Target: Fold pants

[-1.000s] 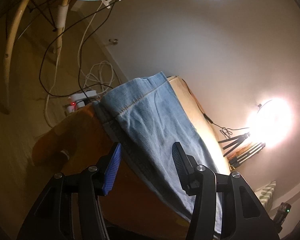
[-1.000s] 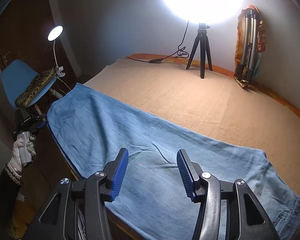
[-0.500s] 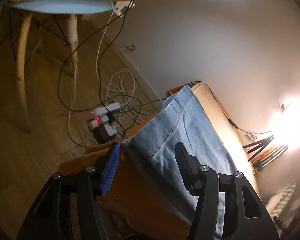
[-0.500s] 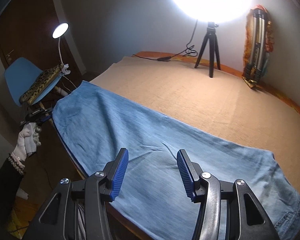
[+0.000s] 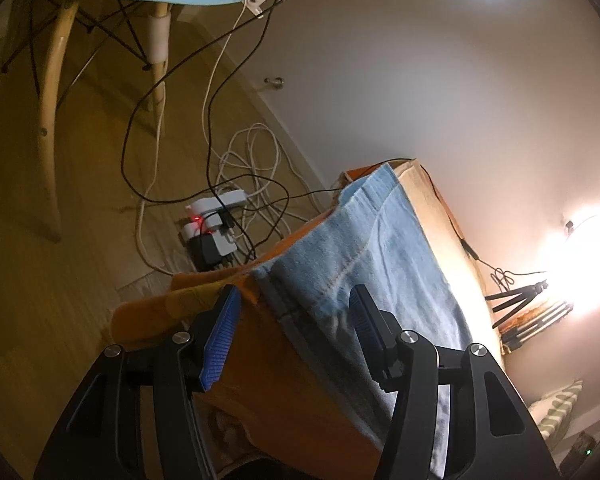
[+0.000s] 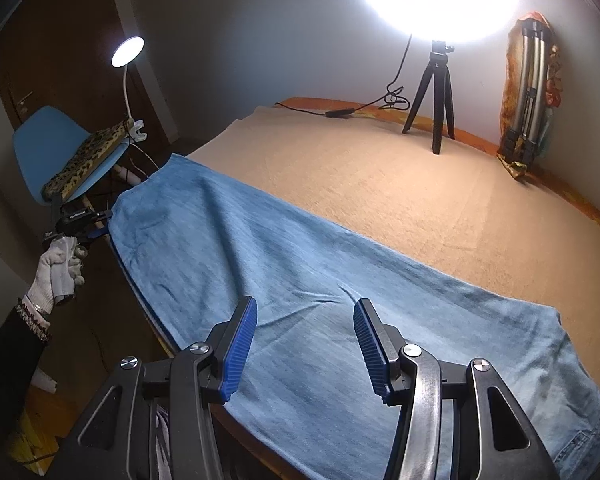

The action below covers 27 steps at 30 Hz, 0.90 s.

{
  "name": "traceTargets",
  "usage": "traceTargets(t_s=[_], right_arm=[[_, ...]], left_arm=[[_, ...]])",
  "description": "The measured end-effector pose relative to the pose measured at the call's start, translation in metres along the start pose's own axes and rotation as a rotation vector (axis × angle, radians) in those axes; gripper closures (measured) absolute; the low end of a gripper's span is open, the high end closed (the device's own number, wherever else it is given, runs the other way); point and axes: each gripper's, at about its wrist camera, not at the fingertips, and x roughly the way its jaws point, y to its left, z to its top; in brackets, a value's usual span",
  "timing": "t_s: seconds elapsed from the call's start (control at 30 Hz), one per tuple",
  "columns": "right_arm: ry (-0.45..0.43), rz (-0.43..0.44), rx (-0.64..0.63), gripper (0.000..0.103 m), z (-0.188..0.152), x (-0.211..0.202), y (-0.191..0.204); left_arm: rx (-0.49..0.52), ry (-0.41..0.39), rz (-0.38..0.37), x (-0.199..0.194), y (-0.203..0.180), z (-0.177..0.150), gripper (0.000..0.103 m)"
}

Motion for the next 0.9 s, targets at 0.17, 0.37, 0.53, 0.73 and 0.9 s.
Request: traceTargets(t_s=[0.17,0.37,0.53,0.73,0.9], right_arm=[[-0.003,-0.004,0.002,0.050,0.000,0.002,-0.002],[-0.008,0.002,0.003,0.050,-0.001,0.002,-0.002],[-0.007,-0.004,0.008,0.050,-0.003,0.003,-0.004],[-0.007,-0.001,0.018,0.050,-0.004,0.001,-0.006],[0.005,0.029,0.002,0.050,0.007,0.005,0.003]], left_arm=[[0.012,0.011,-0.016,-0.001,-0.006,-0.004,0.047],[0.006,0.019,-0.057,0.001,-0.009,-0.004,0.049],[0.035,0.016,-0.034,0.006,-0.018,-0.002,0.049],[0.058,0.009,0.015,0.010,-0.020,0.004,0.049],[0.094,-0.034,0.059,0.006,-0.024,0.002,0.049]])
